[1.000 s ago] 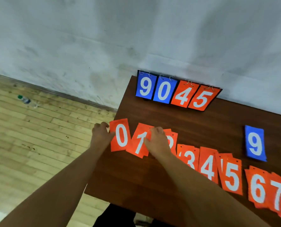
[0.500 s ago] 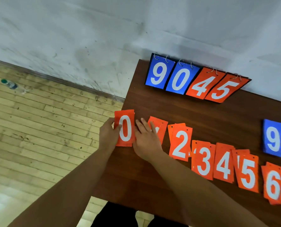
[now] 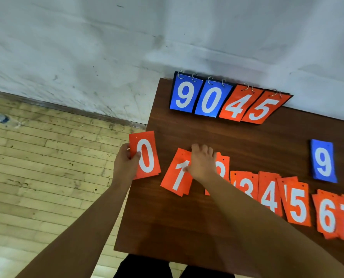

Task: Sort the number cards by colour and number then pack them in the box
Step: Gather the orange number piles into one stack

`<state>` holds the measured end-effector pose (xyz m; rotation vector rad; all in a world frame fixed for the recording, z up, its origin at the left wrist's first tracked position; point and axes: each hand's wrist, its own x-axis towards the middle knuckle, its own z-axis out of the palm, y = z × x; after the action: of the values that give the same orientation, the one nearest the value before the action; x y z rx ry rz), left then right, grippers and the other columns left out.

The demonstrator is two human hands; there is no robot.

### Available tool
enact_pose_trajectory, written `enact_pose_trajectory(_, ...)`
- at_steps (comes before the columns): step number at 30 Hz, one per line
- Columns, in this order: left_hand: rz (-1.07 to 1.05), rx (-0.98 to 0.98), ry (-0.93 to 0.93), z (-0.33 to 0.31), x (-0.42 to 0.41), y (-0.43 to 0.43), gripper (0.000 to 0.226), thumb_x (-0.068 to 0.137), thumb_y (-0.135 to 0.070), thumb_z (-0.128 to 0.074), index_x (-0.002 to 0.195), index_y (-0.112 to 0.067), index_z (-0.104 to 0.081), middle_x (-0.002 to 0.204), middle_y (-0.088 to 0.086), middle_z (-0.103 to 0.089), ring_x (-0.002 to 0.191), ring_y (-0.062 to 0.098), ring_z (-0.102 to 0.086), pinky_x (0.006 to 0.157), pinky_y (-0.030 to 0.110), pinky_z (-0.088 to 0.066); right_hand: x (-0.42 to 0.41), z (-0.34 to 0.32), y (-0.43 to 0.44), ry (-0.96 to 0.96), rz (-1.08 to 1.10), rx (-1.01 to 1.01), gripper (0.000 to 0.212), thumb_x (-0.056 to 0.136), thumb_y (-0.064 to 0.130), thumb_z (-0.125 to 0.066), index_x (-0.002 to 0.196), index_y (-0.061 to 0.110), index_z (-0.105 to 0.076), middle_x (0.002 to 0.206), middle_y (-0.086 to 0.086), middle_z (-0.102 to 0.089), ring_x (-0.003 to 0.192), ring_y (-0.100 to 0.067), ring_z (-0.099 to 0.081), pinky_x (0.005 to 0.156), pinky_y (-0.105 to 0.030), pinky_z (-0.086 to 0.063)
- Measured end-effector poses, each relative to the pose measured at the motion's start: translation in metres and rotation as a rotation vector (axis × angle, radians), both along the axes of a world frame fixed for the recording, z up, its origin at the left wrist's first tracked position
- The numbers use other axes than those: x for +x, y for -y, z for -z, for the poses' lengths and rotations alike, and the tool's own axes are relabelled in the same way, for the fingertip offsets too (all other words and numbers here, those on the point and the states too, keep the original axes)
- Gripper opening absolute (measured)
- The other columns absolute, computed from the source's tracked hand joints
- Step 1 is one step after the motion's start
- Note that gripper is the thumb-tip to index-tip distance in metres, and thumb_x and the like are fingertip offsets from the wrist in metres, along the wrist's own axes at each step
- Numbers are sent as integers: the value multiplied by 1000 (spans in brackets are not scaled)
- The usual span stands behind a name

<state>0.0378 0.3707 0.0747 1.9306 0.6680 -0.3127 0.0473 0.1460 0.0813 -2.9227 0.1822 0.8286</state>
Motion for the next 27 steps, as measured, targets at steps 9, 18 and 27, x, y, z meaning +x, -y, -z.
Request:
enact_pose_trajectory(9,48,11,-23,-6,3,2,35,100,-27,-51,133,-17,-54,123,5,-65,105,26,-65,83,37,-55,14,-28,27,-96,194,553,39,93,18,-61,131,11,-55,131,-5,-57,123,-21,-53,106,-39,-42)
enact_pose_trajectory(18,223,-582,-195,-30,0,49,31,100,-17,-51,129,-27,-55,121,1,-67,108,26,-66,93,50,-53,2,-65,50,-140,290,716,33,89,13,-67,120,21,-58,117,1,-62,104,-14,-61,82,-28,-53)
enact_pose_trajectory(27,240,-489,-208,-11,-17,88,35,90,-24,-67,124,-26,-55,116,2,-69,103,24,-69,93,52,-53,-32,-35,61,271,568,558,45,89,25,-67,131,18,-51,126,-3,-50,111,-16,-54,91,-28,-48)
